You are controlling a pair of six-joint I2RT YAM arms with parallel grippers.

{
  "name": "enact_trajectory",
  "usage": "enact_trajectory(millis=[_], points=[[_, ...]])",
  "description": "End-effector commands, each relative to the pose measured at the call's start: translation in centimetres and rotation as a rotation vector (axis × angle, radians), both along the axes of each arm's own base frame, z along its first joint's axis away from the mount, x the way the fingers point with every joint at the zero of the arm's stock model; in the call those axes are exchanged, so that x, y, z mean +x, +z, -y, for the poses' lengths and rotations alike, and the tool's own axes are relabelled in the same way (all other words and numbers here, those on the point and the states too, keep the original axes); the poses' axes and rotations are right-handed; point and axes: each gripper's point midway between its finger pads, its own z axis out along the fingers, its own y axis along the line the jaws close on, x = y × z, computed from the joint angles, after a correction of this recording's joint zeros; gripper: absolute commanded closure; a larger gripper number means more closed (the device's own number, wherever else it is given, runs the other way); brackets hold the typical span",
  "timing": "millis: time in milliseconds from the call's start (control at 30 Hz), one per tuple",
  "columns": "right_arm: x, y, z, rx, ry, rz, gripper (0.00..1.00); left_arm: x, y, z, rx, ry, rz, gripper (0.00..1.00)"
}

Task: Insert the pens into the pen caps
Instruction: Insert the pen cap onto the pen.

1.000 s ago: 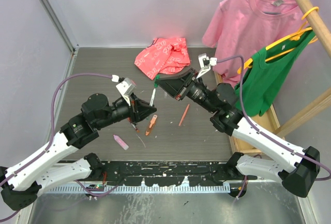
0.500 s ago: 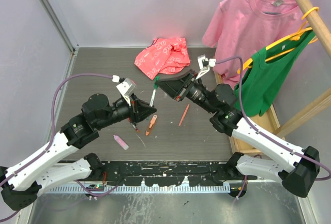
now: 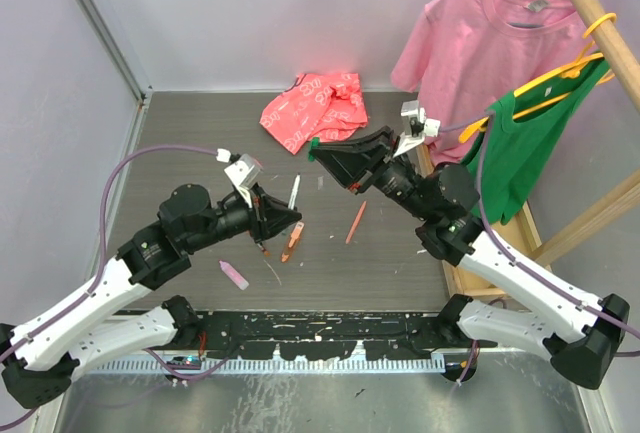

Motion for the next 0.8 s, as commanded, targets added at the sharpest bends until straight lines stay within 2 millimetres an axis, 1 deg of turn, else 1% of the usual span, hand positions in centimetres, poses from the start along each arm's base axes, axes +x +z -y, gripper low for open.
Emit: enact_trajectory(millis=[0,100,300,433,533,767], points=[[-2.2,4.6,1.5,0.039,-0.01,0.221,1.0,-0.4,1.9,-0.3,-0.059,-0.005,0.047,1.0],[-3.0,4.7,1.7,0.036,-0.001,0.287,1.0,-0.5,1.9,-0.3,-0.064,-0.009,0.048,1.0],[-3.6,4.5,1.7,-0.022,-0.005,0.371,1.0,-0.7,2.2,-0.3,-0.075,-0.016,0.056,1.0],[-3.0,3.5,1.6,-0.135,-0.056,0.466,0.99,-0.8,2.3,-0.2,-0.076,-0.026,0.056,1.0],[-2.8,3.0,1.7,-0.231,-0.112,0.619,0.98,-1.0,2.4,-0.3,-0.074,-0.028,0.054,1.0],[-3.3,2.4,2.7,-0.361,-0.273,1.043,1.0,-1.1,2.8,-0.6,-0.077,-0.024,0.059,1.0]])
